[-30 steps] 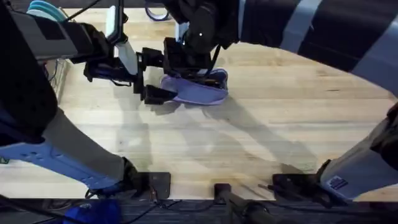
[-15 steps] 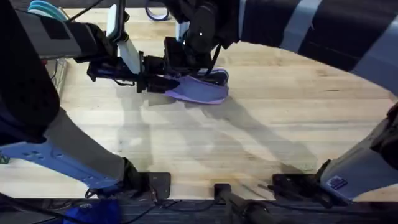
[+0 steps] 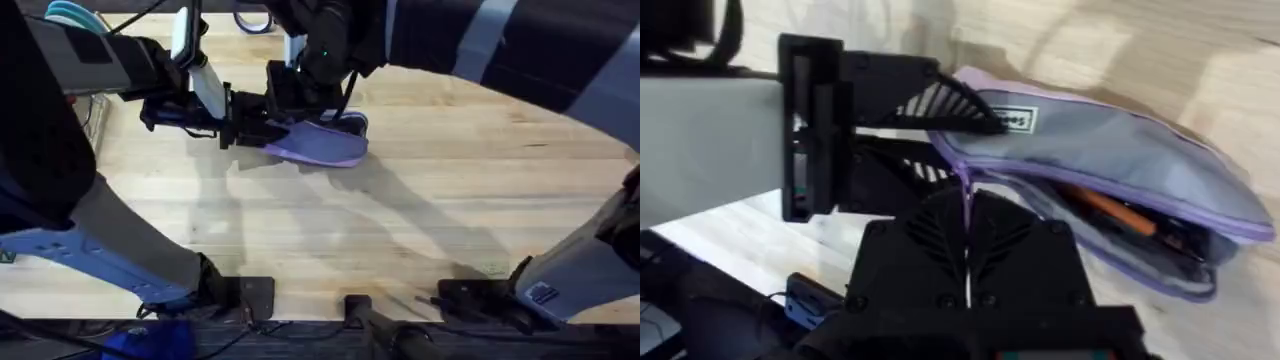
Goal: Unzip the bag, pick up the pens from the table one at a time and place them inside, then zip the bag closed.
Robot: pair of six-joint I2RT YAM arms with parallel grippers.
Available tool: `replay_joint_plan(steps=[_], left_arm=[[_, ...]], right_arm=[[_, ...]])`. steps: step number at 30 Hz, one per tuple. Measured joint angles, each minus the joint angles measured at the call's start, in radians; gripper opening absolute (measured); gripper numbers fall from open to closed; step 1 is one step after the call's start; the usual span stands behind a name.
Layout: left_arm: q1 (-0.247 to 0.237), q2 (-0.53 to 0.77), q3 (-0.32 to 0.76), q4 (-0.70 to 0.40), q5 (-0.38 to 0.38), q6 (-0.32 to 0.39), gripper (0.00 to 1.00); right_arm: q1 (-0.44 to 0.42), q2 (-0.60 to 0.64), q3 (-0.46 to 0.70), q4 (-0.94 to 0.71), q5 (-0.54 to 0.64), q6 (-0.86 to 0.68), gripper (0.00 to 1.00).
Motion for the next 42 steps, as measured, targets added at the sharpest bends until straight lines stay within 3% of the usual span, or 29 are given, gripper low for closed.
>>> replay_joint_plan(steps=[24,42], left_arm=[[-0.005,0.0,0.0,0.004,0.006,0.0,0.068],[-0.012,0.0,0.0,0.004,0.019,-0.003,0.042]], right_arm=[[-0.078,0.0,0.023,-0.244,0.205,-0.103,0.031],[-0.262,0.0,0.023,-0.366,0.2,-0.129,0.032]])
